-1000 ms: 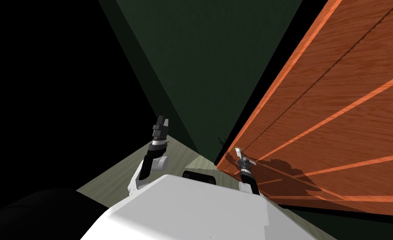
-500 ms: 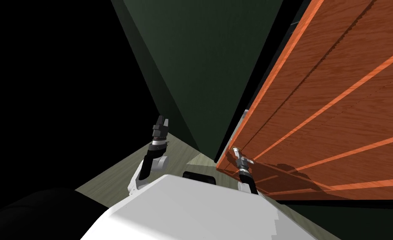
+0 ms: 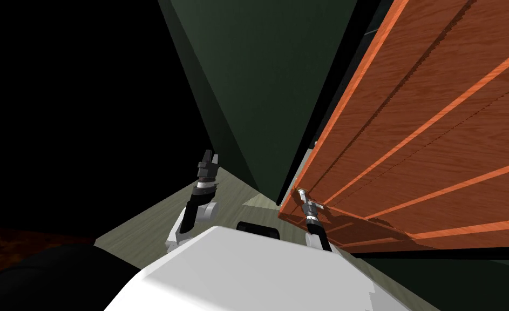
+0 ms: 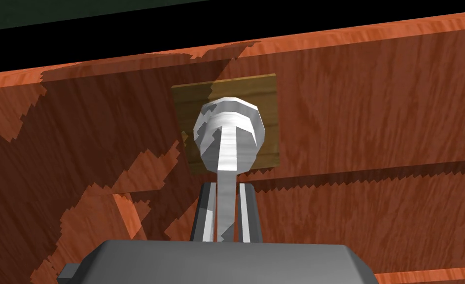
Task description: Pull the door open
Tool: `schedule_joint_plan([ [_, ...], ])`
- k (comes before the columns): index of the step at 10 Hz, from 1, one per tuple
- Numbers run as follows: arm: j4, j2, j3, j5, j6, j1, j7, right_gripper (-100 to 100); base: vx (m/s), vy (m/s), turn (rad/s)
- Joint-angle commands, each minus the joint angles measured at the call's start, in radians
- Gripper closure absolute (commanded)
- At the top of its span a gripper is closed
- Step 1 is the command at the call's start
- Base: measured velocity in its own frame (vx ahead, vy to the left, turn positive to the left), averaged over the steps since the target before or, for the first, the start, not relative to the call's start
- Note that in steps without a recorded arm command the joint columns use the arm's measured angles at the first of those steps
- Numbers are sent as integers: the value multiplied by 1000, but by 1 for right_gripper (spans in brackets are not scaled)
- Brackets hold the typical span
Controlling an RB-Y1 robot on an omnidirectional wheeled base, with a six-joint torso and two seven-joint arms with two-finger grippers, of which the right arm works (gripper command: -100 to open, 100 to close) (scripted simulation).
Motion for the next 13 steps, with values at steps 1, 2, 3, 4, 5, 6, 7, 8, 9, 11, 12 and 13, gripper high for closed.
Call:
schedule_joint_plan([
  [1, 0, 0, 0, 0, 0, 0, 0, 100, -85, -33, 23],
  [2, 3, -14, 13, 6, -14, 15, -22, 100, -121, 35, 181],
  [3, 3, -18, 15, 7, -19, 19, -28, 100, -162, 24, 101],
  [4, 4, -29, 22, 9, -28, 26, -42, 100, -159, 7, 112],
  [5, 5, -40, 28, 12, -38, 35, -57, 100, -178, -7, 147],
  [6, 6, -52, 36, 14, -49, 44, -73, 100, -185, -25, 161],
  [7, 7, -64, 43, 17, -59, 53, -88, 100, -184, -50, 160],
  [8, 8, -76, 50, 19, -69, 61, -103, 100, -224, -67, 170],
  [9, 9, -86, 57, 22, -78, 69, -117, 100, -243, -20, 130],
  [11, 20, -93, 59, 22, -86, 65, -122, 100, -172, -28, 81],
  [12, 21, -108, 79, 30, -110, 86, -146, 100, -149, -30, 148],
  [13, 21, -117, 88, 33, -122, 95, -157, 100, -238, -74, 162],
])
